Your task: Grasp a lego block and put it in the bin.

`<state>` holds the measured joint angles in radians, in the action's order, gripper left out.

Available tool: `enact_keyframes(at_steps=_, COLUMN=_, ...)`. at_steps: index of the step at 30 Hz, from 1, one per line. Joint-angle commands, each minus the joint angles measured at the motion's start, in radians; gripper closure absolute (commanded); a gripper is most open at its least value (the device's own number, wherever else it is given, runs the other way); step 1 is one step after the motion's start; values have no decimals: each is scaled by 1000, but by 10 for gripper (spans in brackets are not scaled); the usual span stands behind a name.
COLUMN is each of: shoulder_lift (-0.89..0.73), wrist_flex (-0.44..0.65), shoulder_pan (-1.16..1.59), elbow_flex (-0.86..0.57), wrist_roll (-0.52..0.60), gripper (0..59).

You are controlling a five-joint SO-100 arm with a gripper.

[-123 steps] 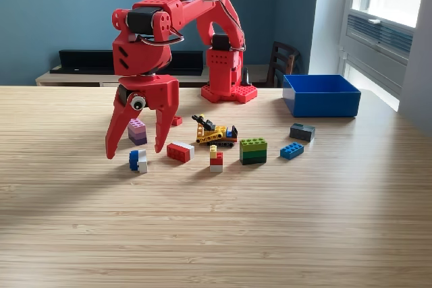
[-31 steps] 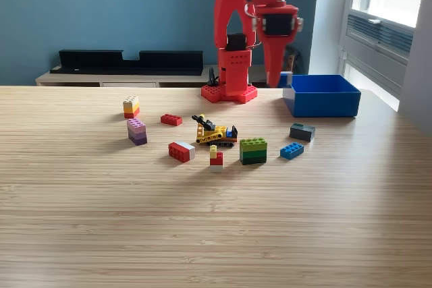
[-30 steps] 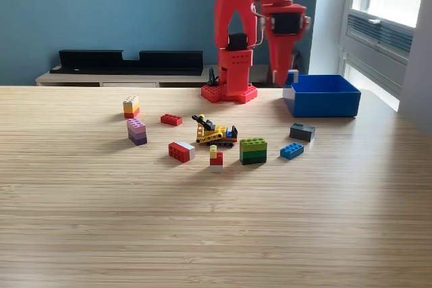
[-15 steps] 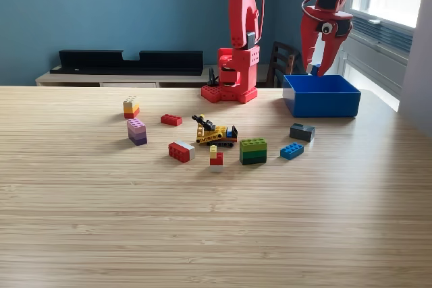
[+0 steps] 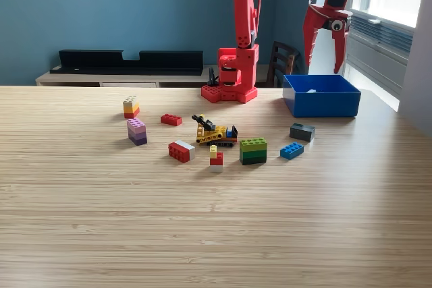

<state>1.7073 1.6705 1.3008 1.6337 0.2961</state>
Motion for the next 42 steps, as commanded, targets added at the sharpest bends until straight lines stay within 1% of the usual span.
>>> enact_keyframes(at_steps=1, shoulder_lift=69, wrist_flex=21, shoulder_pan=14, elbow_flex=-61, wrist_roll=-11, gripper=207)
enact_keyframes(at_steps=2, shoulder_lift=74, wrist_flex=21, shoulder_pan=12, elbow_flex=-66, wrist_roll=-12, gripper=252)
enact_keyframes(at_steps=3, shoulder_lift=77, wrist_flex=21, shoulder_pan=8, elbow_flex=-67, wrist_roll=-11, gripper=318)
enact_keyframes(at_steps=5, shoulder_lift=78, wrist_flex=21, shoulder_pan=-14, elbow_flex=-74, wrist_roll=-12, gripper=494)
enact_keyframes(at_steps=6, shoulder_lift=78, wrist_flex=21, shoulder_pan=-40, elbow_flex=-74, wrist_roll=-12, gripper=550)
enact_keyframes(at_steps=8, shoulder_lift=80, wrist_flex=21, shoulder_pan=-120, elbow_flex=-83, wrist_roll=-17, gripper=585)
enact_keyframes(at_steps=17, shoulder_lift=80, wrist_flex=20, shoulder_pan=-716, elbow_flex=-173, wrist_roll=-60, gripper=585)
enact_keyframes(at_steps=23, shoulder_lift=80, wrist_flex=12, shoulder_pan=-1104, elbow_flex=-204, wrist_roll=-121, gripper=585)
enact_keyframes(at_steps=27, shoulder_lift=80, wrist_flex=-21, shoulder_pan=-1319, elbow_flex=-201, wrist_roll=-169, gripper=585)
enact_keyframes(at_steps=30, shoulder_lift=80, wrist_flex=-38, shoulder_pan=-1405, elbow_flex=-199, wrist_roll=-193, gripper=585)
enact_keyframes(at_steps=33, shoulder_lift=80, wrist_flex=-41, shoulder_pan=-1434, elbow_flex=-193, wrist_roll=-212, gripper=585)
enact_keyframes(at_steps=42, shoulder_lift=80, wrist_flex=-55, shoulder_pan=-1442, elbow_flex=-147, wrist_roll=-196, gripper=585)
